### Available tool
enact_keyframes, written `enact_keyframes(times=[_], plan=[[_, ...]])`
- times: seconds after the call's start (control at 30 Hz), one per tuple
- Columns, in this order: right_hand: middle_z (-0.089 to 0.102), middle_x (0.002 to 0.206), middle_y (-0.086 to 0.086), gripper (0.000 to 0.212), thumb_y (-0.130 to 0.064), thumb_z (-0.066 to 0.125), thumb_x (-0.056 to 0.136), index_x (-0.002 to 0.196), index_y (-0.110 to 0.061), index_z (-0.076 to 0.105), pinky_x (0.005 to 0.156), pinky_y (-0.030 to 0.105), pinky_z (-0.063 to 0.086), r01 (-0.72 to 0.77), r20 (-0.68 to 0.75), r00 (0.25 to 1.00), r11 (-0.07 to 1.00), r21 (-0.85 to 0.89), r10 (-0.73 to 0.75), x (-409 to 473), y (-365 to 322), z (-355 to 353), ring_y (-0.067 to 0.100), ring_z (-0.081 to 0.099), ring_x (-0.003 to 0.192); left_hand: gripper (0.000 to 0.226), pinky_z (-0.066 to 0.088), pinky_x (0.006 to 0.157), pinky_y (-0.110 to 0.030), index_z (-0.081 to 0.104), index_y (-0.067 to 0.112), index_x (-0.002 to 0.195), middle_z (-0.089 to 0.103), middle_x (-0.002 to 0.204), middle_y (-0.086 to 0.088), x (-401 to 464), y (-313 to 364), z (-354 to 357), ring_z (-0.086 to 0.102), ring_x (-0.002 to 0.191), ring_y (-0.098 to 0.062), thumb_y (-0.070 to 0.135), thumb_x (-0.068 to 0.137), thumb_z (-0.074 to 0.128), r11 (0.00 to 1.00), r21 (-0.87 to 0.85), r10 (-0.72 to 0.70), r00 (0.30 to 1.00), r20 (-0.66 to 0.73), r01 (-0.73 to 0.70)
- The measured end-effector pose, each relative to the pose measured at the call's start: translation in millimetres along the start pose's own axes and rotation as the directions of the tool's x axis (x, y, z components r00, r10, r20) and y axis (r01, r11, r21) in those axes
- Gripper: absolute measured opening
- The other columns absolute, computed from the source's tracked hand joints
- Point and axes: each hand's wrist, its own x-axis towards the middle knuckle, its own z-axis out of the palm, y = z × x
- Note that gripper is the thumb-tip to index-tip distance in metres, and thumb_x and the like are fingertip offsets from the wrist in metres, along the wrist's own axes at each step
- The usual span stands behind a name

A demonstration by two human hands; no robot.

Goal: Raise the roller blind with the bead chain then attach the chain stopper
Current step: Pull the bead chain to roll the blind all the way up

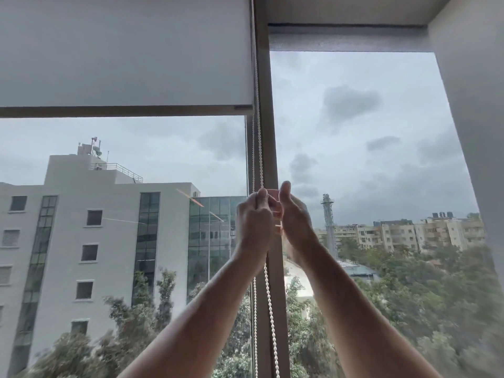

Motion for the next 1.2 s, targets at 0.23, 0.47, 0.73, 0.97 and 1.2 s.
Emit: enact_keyframes(times=[0.23, 0.47, 0.73, 0.97, 1.2], plan=[[0.067, 0.085, 0.008, 0.037, -0.035, 0.049, 0.103, 0.12, -0.003, 0.058, 0.053, 0.025, 0.055, -0.014, 0.029, 1.0, 0.994, 0.105, 0.011, 43.0, -64.2, 15.1, 0.017, 0.065, 0.071, 0.045, 0.029, 0.05, -0.028, 0.06, 0.021, 0.062, 0.046, 0.041, 0.013, -14.6, -13.9, -8.6, 0.034, 0.045, -0.009, 0.017, 0.103, 0.044, 0.998, 0.002, 0.069, 0.996, -0.05, -0.069], [0.035, 0.043, -0.008, 0.04, -0.018, 0.038, 0.101, 0.069, -0.017, 0.061, 0.034, 0.015, 0.02, 0.059, -0.126, 0.991, 0.989, 0.139, -0.041, 60.9, -99.5, 60.7, 0.009, 0.027, 0.03, 0.053, 0.023, 0.045, -0.025, 0.058, 0.027, 0.054, 0.038, 0.039, 0.012, -21.2, -7.7, -1.4, 0.03, 0.04, -0.007, 0.018, 0.104, 0.043, 0.993, -0.043, 0.107, 0.994, -0.028, -0.108], [0.046, 0.042, -0.019, 0.042, -0.004, 0.034, 0.078, 0.055, -0.031, 0.057, 0.052, 0.029, 0.027, 0.327, -0.186, 0.912, 0.922, -0.209, -0.366, 40.3, -79.3, 47.2, 0.012, 0.037, 0.052, 0.053, 0.047, 0.05, -0.02, 0.068, 0.025, 0.088, 0.065, 0.072, -0.003, -2.9, -7.5, -38.3, 0.059, 0.062, -0.021, 0.06, 0.097, 0.029, 0.995, 0.065, -0.087, 0.972, 0.221, 0.074], [0.051, 0.045, -0.022, 0.046, -0.008, 0.042, 0.096, 0.054, -0.025, 0.05, 0.043, 0.01, 0.033, 0.41, -0.193, 0.88, 0.899, -0.154, -0.435, -1.7, -46.6, 46.5, -0.003, 0.048, 0.044, 0.057, 0.057, 0.078, -0.038, 0.058, 0.007, 0.119, 0.07, 0.107, -0.018, 40.3, 40.7, -40.8, 0.069, 0.099, -0.03, 0.054, 0.101, 0.031, 0.99, 0.143, -0.008, 0.99, 0.137, -0.012], [0.038, 0.048, -0.012, 0.036, -0.009, 0.04, 0.097, 0.064, -0.019, 0.049, 0.049, 0.03, 0.023, 0.391, -0.141, 0.908, 0.919, -0.055, -0.394, -32.2, 4.2, 44.0, 0.015, 0.03, 0.05, 0.035, 0.041, 0.04, -0.019, 0.057, 0.008, 0.102, 0.053, 0.06, 0.0, 68.2, 98.7, -5.6, 0.052, 0.046, -0.01, 0.035, 0.107, 0.035, 0.989, -0.117, -0.06, 0.973, 0.222, 0.088]])
